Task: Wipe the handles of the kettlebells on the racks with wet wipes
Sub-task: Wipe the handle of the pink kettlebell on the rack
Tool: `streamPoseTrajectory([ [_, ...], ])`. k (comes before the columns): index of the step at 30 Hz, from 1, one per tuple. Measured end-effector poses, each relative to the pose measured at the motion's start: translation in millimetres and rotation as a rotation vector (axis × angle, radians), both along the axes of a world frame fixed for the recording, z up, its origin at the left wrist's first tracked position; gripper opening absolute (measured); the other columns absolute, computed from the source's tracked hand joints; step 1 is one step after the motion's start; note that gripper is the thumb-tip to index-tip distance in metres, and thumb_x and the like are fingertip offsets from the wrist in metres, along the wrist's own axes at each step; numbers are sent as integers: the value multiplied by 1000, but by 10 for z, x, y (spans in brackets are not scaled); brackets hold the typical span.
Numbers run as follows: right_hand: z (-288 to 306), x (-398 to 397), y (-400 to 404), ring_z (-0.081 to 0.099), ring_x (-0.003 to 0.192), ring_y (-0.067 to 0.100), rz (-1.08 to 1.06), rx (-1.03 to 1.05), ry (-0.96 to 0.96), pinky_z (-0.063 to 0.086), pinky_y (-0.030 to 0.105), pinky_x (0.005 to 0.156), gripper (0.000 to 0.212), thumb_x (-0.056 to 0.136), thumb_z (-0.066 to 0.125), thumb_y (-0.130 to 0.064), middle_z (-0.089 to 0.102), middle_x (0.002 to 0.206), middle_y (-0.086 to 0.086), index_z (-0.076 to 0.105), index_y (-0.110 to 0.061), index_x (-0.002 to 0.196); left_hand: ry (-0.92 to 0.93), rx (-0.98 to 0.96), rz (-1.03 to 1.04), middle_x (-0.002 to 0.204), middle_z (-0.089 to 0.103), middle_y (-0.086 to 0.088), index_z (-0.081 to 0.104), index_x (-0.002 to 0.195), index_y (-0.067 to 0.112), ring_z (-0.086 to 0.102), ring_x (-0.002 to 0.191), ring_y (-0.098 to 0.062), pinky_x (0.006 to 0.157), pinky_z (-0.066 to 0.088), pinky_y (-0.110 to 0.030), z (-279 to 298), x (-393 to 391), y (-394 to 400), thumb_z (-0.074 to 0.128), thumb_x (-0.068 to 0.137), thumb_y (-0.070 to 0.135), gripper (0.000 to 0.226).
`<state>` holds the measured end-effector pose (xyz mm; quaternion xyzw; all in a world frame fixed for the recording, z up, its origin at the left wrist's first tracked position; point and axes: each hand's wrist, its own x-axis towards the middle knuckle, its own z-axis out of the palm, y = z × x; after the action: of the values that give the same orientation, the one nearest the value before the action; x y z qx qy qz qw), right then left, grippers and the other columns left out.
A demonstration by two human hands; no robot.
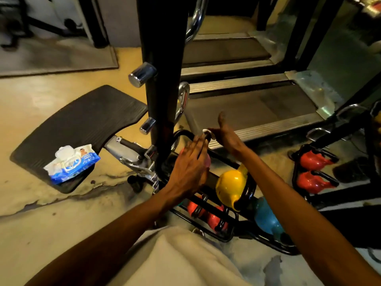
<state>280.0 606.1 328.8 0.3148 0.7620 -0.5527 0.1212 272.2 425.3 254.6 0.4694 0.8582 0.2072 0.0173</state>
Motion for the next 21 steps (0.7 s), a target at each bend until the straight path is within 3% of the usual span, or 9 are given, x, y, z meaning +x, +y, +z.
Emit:
streamPoseTrajectory([
  [3, 180, 24, 41, 36, 151, 24, 55, -98, -2, 15, 39, 127, 119, 90, -14, -80, 46, 159, 15, 44, 3, 153, 15, 69, 29, 173, 9, -16, 15, 164, 3, 2, 161, -27, 132, 8, -44, 30, 47, 2, 49, 107, 39, 75],
  [6, 377, 48, 107, 50, 135, 22, 49, -169, 50, 39, 25, 110, 110, 98, -18, -66, 60, 139, 13, 46, 8, 148, 10, 88, 53, 173, 5, -14, 13, 165, 6, -5, 160, -22, 131, 1, -39, 54, 85, -14, 52, 106, 39, 78],
  [8, 388, -3, 140, 47, 142, 26, 59, -208, 62, 46, 19, 100, 109, 97, -16, -68, 57, 143, 13, 41, 6, 152, 8, 107, 69, 172, 9, -16, 15, 164, 6, -4, 158, -22, 130, 4, -41, 66, 108, 0, 54, 105, 38, 78],
  [12, 260, -114, 254, 28, 156, 34, 157, -235, 18, 32, 27, 111, 115, 88, -13, -80, 35, 165, 21, 28, -2, 161, 28, 102, 89, 173, 10, -15, 13, 165, 7, 0, 161, -27, 131, 15, -52, 30, 137, 36, 48, 105, 42, 78],
  [14, 226, -197, 298, 36, 150, 40, 160, -188, 54, 36, 28, 117, 107, 97, -15, -70, 43, 157, 28, 43, 2, 151, 35, 87, 98, 174, 7, -15, 9, 166, 7, 2, 162, -29, 129, 18, -54, 4, 135, 36, 47, 103, 43, 81],
  [16, 243, -274, 302, 51, 136, 38, 166, -188, 55, 30, 40, 124, 103, 96, -12, -74, 59, 136, 24, 57, -6, 129, 34, 119, 101, 174, 8, -17, 6, 166, 10, 4, 162, -32, 130, 17, -53, 27, 163, 47, 45, 101, 43, 83],
  [17, 240, -304, 290, 53, 135, 34, 199, -185, 45, 27, 42, 124, 107, 91, -9, -82, 58, 138, 21, 53, -7, 136, 37, 149, 97, 173, 10, -17, 4, 166, 12, 6, 162, -33, 131, 15, -51, 49, 173, 54, 44, 100, 42, 82],
  [19, 33, -397, 387, 43, 147, 32, 285, -193, 42, 25, 43, 121, 128, 75, 2, -101, 38, 162, 21, 22, -11, 164, 48, 184, 104, 172, 14, -18, 3, 165, 14, 9, 161, -33, 132, 14, -48, 63, 189, 72, 45, 102, 40, 80],
  [21, -150, -394, 467, 52, 141, 21, 317, -144, 60, 31, 46, 120, 124, 75, 11, -101, 47, 156, 22, 9, -18, 168, 40, 166, 121, 172, 16, -17, 10, 166, 9, 9, 161, -32, 130, 19, -51, 42, 184, 77, 45, 102, 41, 79],
])
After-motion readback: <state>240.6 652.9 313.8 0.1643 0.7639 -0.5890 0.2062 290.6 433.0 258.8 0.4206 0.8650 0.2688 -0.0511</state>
